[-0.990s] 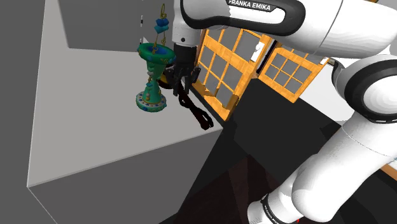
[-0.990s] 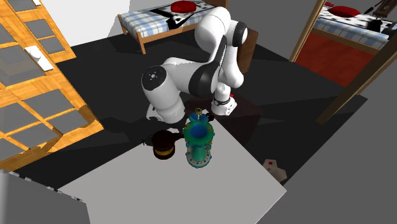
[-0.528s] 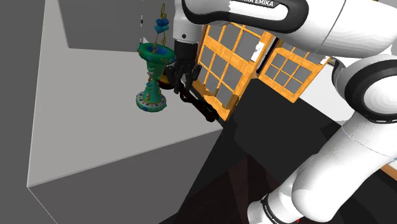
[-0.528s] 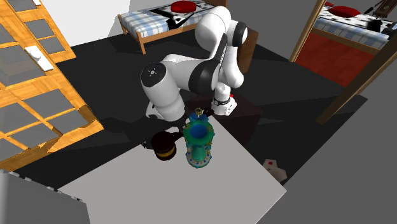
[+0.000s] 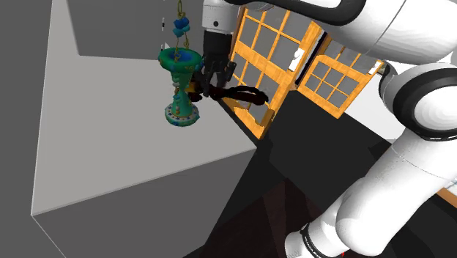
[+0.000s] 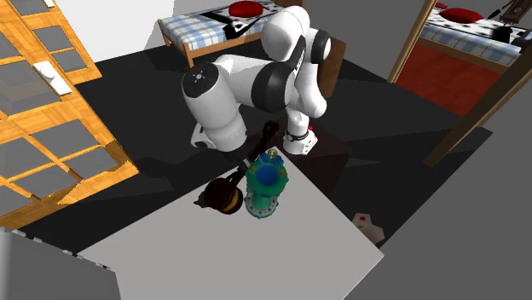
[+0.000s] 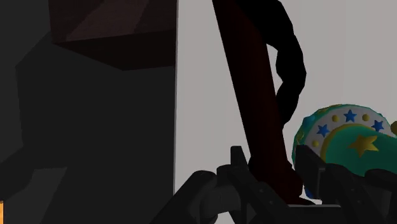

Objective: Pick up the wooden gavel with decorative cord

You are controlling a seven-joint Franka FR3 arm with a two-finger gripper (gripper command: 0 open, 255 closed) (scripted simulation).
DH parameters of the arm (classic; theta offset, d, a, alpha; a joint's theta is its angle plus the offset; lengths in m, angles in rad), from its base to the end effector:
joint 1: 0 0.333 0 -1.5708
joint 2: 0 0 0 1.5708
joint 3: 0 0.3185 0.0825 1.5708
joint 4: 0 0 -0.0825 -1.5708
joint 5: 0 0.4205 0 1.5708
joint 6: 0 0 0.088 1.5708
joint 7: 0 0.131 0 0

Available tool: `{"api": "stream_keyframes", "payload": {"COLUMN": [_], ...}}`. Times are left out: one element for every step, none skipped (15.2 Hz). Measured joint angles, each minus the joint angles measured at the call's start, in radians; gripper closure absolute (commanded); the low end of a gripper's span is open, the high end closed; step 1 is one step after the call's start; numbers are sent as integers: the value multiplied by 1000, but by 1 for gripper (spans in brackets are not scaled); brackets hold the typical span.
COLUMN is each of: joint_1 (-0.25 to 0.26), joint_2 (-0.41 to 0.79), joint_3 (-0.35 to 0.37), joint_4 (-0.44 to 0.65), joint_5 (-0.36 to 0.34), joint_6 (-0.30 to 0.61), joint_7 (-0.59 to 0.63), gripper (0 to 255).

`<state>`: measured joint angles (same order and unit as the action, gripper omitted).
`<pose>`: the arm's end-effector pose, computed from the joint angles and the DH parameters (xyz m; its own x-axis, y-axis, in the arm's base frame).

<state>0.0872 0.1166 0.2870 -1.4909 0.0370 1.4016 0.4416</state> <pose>0.5602 0.2164 0.5635 0.9756 -0.0643 -0.2101 -0.0610 -0.9979 0.0220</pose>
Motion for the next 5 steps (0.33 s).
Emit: {"api": "stream_keyframes", "payload": {"joint_1": [1,3,3,5,5], "joint_2": [5,11,14,17,21], "joint_3": [0,2,2,3,3], "joint_4": [20,40,53,75,87], "joint_5": [-1,-2,-3,-3,-4], "joint_6": [-15,-29,-41,-58,-67], "joint_7": [2,6,6,9,9], "gripper": [255,255,255,255,255]}}
